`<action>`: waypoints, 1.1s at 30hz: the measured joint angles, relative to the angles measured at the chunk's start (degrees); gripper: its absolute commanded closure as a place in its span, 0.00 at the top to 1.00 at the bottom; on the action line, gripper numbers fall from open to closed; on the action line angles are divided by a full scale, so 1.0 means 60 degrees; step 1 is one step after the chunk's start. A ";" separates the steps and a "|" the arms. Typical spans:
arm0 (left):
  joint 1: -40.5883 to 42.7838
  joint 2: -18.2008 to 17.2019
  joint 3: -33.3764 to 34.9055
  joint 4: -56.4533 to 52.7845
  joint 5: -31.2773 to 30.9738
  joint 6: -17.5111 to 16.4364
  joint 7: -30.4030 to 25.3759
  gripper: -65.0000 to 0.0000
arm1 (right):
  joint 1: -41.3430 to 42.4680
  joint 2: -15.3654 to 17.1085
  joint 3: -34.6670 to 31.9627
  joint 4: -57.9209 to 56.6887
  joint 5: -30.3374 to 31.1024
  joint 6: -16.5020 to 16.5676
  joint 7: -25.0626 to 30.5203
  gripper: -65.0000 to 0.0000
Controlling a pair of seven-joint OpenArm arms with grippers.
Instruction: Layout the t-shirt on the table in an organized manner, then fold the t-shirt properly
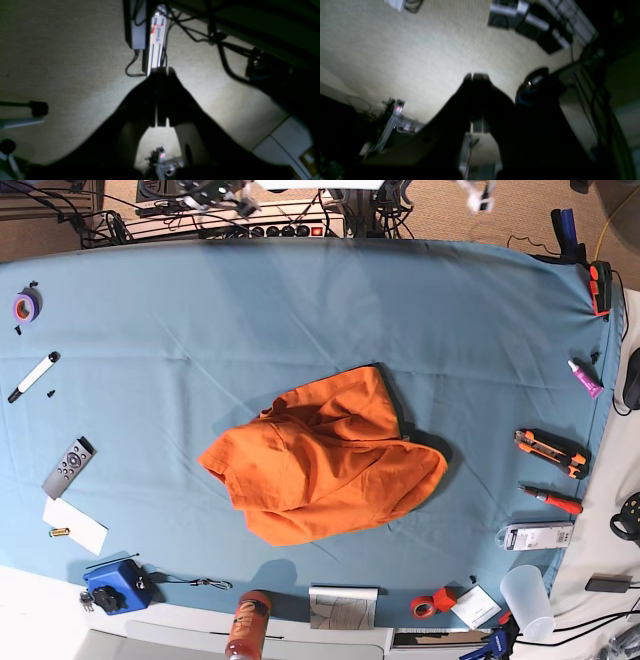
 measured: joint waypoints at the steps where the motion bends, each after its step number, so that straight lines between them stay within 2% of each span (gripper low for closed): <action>1: 0.0302 -0.0117 0.0004 0.0404 -0.0222 -0.0106 0.0109 0.00 | -0.0233 0.0186 0.0004 0.0441 0.0095 0.0011 -0.0160 0.00; 4: 0.1246 -0.0379 0.0004 0.1741 -0.1224 -0.0499 0.0688 0.00 | -0.0889 0.0729 -0.0004 0.1734 0.0353 0.0015 -0.0495 0.00; 10: 0.3140 -0.0630 0.0000 0.4790 -0.3512 -0.0477 0.3034 0.00 | -0.2317 0.1770 0.0000 0.4269 0.0404 0.0004 -0.1639 0.00; 14: 0.4175 -0.0619 0.0007 0.6896 -0.5217 -0.0011 0.5107 0.00 | -0.3253 0.2051 0.0157 0.6062 0.0474 0.0007 -0.2907 0.00; 18: 0.5074 -0.0579 -0.0007 0.8848 -0.6269 0.0663 0.6783 0.00 | -0.4353 0.2189 0.0765 0.7839 0.0430 -0.0273 -0.3111 0.00; 21: 0.5643 -0.0342 -0.0120 1.0076 -0.6437 0.1020 0.7286 0.00 | -0.5213 0.2197 0.1388 0.9096 0.0444 -0.0284 -0.3191 0.00; 28: 0.6331 -0.0029 -0.1009 1.2207 -0.7311 0.1042 0.8586 0.00 | -0.6706 0.2197 0.2809 1.2109 0.0426 -0.0248 -0.3588 0.00; 33: 0.6233 0.0015 -0.1654 1.3427 -0.7584 0.0962 0.8422 0.00 | -0.6823 0.2200 0.3927 1.3927 0.0452 -0.0240 -0.3249 0.00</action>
